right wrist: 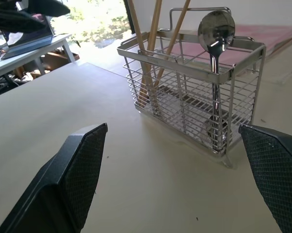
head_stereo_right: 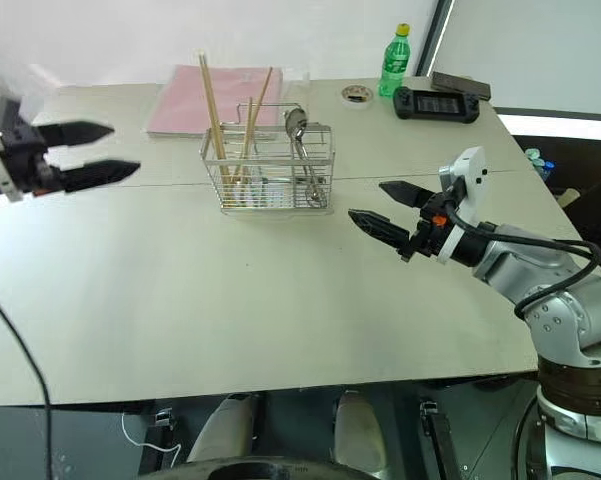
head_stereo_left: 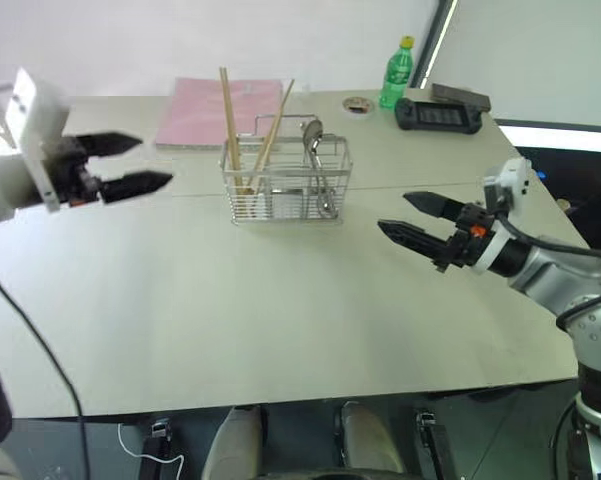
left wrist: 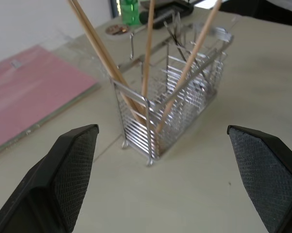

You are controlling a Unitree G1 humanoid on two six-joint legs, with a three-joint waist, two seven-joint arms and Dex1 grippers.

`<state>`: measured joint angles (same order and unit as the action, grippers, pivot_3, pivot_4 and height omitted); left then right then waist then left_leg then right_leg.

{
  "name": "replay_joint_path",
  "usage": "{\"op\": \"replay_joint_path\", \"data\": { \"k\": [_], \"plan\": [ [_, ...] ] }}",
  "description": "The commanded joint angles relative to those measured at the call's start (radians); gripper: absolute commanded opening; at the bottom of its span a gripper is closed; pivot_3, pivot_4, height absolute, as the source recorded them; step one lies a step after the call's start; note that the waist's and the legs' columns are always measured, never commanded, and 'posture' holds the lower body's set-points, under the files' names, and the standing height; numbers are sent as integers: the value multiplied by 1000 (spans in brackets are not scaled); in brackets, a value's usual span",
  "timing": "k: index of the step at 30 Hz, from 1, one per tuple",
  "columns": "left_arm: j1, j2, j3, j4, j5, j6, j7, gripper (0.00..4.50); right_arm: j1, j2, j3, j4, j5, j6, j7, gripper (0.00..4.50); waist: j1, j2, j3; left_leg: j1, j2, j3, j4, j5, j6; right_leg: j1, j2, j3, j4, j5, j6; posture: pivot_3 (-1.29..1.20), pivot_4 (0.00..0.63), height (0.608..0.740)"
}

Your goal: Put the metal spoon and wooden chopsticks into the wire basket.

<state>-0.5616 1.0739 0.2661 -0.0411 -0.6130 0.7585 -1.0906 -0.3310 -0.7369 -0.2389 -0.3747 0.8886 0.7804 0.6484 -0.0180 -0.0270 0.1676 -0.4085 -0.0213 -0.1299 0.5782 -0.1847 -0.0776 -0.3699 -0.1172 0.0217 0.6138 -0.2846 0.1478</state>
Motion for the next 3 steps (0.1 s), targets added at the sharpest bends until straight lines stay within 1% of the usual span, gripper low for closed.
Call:
{"op": "replay_joint_path", "data": {
  "k": [1,3],
  "plan": [
    [68,38,50,-66,17,-45,-22,4435,-39,-11,-2,16,-19,-23,31,4500,8,0,0,0,0,0,0,0,0,0,0,0,0,0,0,0,150,731],
    [107,33,57,-82,29,-49,8,4435,-53,-8,5,31,-30,-22,39,4500,8,0,0,-1,0,0,0,0,0,0,0,0,-1,0,0,0,150,731]
  ]
}}
